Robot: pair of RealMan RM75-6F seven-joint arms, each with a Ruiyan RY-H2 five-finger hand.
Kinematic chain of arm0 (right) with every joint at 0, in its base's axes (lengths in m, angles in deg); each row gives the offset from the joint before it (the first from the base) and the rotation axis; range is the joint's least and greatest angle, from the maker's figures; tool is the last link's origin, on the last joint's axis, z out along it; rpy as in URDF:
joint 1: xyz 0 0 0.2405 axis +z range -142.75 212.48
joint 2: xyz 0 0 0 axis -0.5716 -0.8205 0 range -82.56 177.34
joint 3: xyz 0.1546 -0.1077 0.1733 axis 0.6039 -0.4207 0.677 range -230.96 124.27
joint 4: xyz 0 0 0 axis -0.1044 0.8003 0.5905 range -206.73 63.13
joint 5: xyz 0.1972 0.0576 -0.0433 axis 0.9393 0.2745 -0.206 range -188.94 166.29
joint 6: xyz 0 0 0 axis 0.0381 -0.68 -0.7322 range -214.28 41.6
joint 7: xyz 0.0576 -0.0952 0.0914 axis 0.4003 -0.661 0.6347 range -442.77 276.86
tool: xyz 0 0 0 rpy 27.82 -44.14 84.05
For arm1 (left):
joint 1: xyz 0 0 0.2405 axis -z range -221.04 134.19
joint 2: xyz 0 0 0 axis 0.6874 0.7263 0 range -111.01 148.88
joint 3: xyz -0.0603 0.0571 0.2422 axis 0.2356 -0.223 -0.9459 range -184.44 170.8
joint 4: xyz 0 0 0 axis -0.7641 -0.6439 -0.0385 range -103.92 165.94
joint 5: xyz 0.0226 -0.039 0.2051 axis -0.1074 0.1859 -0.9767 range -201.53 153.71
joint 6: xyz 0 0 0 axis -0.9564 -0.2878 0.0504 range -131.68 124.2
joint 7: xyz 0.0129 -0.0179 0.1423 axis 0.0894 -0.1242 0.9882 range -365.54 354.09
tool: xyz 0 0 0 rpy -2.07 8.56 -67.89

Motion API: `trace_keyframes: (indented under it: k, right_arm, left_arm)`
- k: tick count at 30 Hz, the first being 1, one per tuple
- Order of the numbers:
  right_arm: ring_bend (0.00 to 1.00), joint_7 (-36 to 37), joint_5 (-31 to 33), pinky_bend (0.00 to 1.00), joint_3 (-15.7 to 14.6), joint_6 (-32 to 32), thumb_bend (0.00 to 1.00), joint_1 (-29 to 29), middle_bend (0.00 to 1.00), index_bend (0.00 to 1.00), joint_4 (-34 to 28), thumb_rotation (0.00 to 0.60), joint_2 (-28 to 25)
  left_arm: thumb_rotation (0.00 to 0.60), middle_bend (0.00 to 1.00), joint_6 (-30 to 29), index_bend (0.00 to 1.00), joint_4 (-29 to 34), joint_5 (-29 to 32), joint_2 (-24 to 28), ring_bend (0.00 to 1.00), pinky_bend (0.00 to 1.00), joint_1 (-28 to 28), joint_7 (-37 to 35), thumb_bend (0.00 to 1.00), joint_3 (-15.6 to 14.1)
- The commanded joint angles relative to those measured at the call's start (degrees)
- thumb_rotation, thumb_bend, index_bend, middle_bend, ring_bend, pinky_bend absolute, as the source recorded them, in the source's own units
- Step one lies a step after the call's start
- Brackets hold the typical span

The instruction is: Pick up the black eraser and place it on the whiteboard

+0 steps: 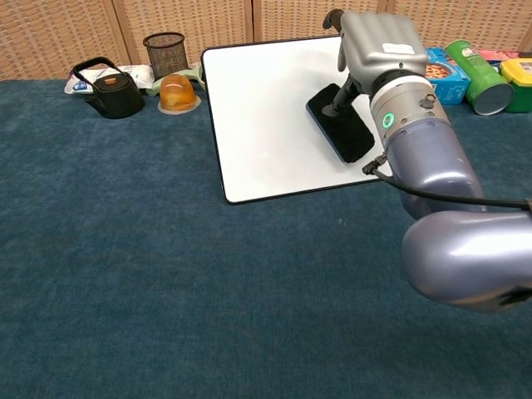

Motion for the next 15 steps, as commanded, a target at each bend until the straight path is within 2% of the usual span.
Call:
trace_keyframes:
  k: [1, 5, 9, 11, 14, 15]
  right_arm:
    - [0.73, 0.2, -0.6, 0.95, -0.1, -0.2, 0.0, -0.2, 0.43, 0.15, -0.4, 0.6, -0.3]
    - [0.73, 1.5, -1.4, 0.95, 0.4, -0.8, 0.0, -1.0, 0.43, 0.15, -3.2, 0.6, -1.7]
    - [0.73, 3.4, -4.3, 0.93, -1.1, -1.2, 0.0, -3.1, 0.42, 0.15, -9.9, 0.6, -6.6]
    - [0.7, 5.2, -5.1, 0.88, -2.2, 0.0, 0.0, -4.7, 0.41, 0.15, -14.4, 0.6, -10.1]
    - [0.52, 7.2, -5.3, 0.71, -3.8, 2.6, 0.0, -7.4, 0.31, 0.15, -21.1, 0.6, -16.4]
    - [0.43, 7.4, -5.2, 0.64, -4.2, 3.1, 0.0, -7.9, 0.25, 0.15, -22.3, 0.6, -17.7]
  left_arm:
    - [0.6, 0.0, 0.0, 0.0, 0.0, -0.1, 0.0, 0.0, 0.05, 0.0, 0.0, 0.07, 0.0]
    - [0.6, 0.0, -0.1, 0.0, 0.0, 0.1, 0.1, 0.0, 0.05, -0.1, -0.2, 0.07, 0.0]
    - [0.6, 0.0, -0.1, 0.0, 0.0, 0.2, 0.1, 0.0, 0.05, 0.0, -0.4, 0.07, 0.1]
    - [0.6, 0.0, 0.0, 0.0, 0.0, 0.2, 0.1, 0.0, 0.05, 0.0, -0.4, 0.07, 0.1]
    - [0.6, 0.0, 0.0, 0.0, 0.0, 0.2, 0.1, 0.0, 0.05, 0.0, -0.3, 0.07, 0.1]
    - [0.6, 0.0, 0.0, 0.0, 0.0, 0.3, 0.1, 0.0, 0.05, 0.0, -0.3, 0.07, 0.1]
